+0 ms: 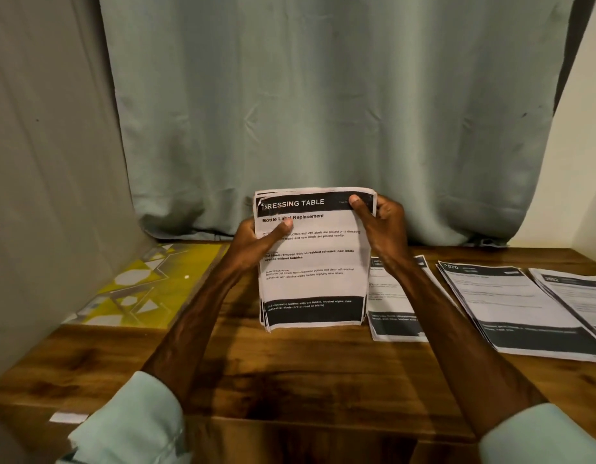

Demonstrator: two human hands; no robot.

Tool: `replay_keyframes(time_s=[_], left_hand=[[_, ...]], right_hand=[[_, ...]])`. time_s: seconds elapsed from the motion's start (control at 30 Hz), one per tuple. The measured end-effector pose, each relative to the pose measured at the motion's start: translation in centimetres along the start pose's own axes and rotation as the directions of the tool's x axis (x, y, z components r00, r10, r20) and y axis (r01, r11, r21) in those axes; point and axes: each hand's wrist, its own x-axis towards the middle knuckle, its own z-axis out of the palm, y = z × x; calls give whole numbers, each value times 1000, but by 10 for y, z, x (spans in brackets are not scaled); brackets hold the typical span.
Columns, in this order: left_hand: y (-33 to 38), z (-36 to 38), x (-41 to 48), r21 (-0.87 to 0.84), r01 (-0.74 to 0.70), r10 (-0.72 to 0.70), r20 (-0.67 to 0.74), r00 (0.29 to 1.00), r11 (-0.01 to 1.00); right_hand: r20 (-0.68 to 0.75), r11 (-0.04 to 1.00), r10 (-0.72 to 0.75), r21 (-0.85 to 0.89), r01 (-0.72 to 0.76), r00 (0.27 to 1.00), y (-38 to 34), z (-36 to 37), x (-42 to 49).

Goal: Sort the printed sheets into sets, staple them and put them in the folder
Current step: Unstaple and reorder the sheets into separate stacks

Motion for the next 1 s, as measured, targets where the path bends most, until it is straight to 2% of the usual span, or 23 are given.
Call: replay_keyframes(time_s=[0.17, 0.23, 0.3, 0.47, 0.63, 0.77, 0.9, 1.0], left_hand=[[-33, -4, 2, -2, 102, -101, 67, 993, 995], [-42, -2, 3, 17, 121, -122, 41, 992, 993], [-48, 5, 7, 42, 137, -135, -46, 990, 990], [-46, 30, 14, 85, 63, -48, -173, 984, 994], [-39, 31, 22, 10, 155, -152, -156, 976, 988], [-35, 14, 27, -64, 157, -164, -125, 978, 985], [-22, -2, 41, -125, 91, -119, -234, 965, 988], [-13, -10, 50, -81, 53, -73, -268, 961, 995]], right_hand=[[91, 994, 111, 15, -113, 990, 20, -7, -13], [142, 985, 172, -15, -172, 975, 37, -11, -23], [182, 976, 216, -59, -209, 959, 53, -9, -35], [120, 972, 203, -148, -185, 972, 61, 5, -48], [124, 971, 169, -191, -143, 978, 48, 3, -42], [161, 969, 242, -97, -228, 957, 45, -11, -41], [218, 955, 297, -50, -293, 930, 46, -16, -56], [229, 942, 326, 5, -336, 917, 45, -15, -61]])
